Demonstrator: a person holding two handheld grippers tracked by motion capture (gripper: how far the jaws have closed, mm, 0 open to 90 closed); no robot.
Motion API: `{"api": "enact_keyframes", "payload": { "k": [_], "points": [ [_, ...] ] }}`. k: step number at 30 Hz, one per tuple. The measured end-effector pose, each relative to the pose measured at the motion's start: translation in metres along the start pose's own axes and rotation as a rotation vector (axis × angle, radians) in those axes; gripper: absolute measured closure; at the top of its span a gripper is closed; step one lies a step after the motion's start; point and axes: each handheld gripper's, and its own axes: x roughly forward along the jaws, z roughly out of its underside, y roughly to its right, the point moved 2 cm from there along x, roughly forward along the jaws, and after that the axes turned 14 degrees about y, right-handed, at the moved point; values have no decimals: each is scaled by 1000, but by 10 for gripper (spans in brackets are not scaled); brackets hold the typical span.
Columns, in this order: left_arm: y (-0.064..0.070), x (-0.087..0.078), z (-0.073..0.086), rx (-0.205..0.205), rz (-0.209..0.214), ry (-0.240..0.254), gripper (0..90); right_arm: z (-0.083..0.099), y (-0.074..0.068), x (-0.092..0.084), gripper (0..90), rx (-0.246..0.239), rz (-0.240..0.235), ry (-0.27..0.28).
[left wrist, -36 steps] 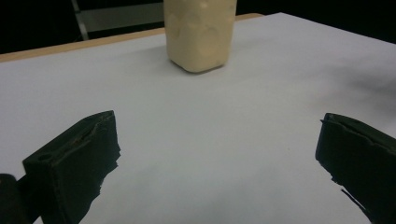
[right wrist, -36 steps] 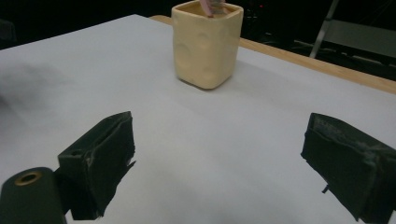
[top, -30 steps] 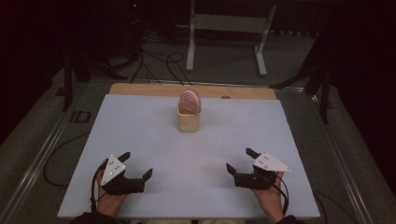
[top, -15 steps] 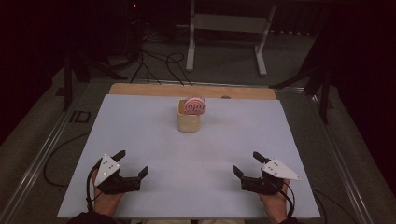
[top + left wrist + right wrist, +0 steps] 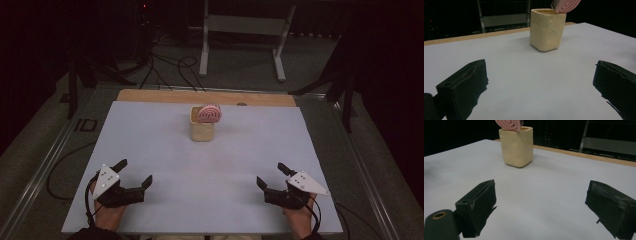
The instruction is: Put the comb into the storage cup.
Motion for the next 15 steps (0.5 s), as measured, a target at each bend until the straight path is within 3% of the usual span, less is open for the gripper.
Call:
{"api": "enact_keyframes", "payload": {
  "k": [15],
  "points": [
    [-8, -3, 1, -10, -35, 10, 2, 3, 3, 0, 92, -6, 10, -5]
  ]
}}
